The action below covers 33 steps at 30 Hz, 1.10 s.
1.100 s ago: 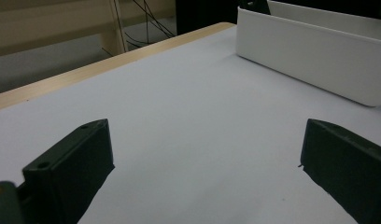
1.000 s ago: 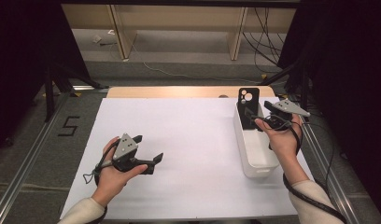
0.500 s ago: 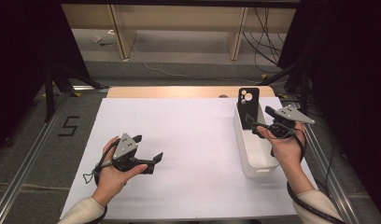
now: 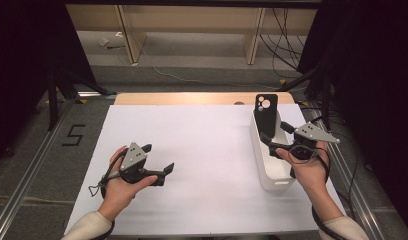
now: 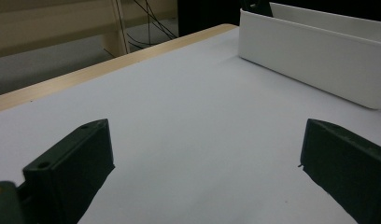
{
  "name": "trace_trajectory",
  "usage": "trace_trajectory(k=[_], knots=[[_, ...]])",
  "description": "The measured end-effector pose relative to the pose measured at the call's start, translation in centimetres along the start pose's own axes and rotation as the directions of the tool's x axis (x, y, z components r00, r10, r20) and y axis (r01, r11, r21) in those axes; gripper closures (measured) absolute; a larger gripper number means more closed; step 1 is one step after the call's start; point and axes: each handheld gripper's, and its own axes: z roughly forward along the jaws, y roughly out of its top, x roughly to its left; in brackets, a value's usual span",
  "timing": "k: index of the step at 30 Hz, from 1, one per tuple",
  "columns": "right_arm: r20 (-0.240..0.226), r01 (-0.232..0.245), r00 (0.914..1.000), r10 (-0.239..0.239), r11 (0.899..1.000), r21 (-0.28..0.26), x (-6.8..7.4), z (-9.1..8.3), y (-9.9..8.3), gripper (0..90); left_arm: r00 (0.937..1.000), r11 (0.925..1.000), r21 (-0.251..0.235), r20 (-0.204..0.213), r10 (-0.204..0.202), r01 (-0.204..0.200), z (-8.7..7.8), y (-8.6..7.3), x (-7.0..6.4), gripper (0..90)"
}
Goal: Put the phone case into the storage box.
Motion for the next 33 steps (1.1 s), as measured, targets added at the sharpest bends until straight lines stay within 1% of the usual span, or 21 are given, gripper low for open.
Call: trace_trajectory(k=[8,15,27,33], knots=[[-0.048,0.028,0.9985,-0.028,1.0,0.004,0.7,-1.1,-0.7,15.8,1.0,1.0,-0.002,-0.001,-0.003,0.003,-0.1,0.0,0.0,2.1],[-0.108,0.054,0.9927,-0.052,0.998,0.011,1.5,-1.8,-1.6,15.7,1.0,1.0,-0.003,-0.003,-0.002,0.002,-0.1,0.0,0.0,2.1],[-0.129,0.071,0.9892,-0.07,0.997,0.005,2.3,-2.8,-2.6,15.7,1.0,1.0,-0.002,-0.003,-0.001,0.001,-0.1,0.0,0.0,2.1],[-0.131,0.077,0.9886,-0.075,0.997,0.004,2.5,-3.1,-2.9,15.7,1.0,1.0,-0.001,-0.004,0.0,0.0,-0.1,0.0,0.0,2.1]])
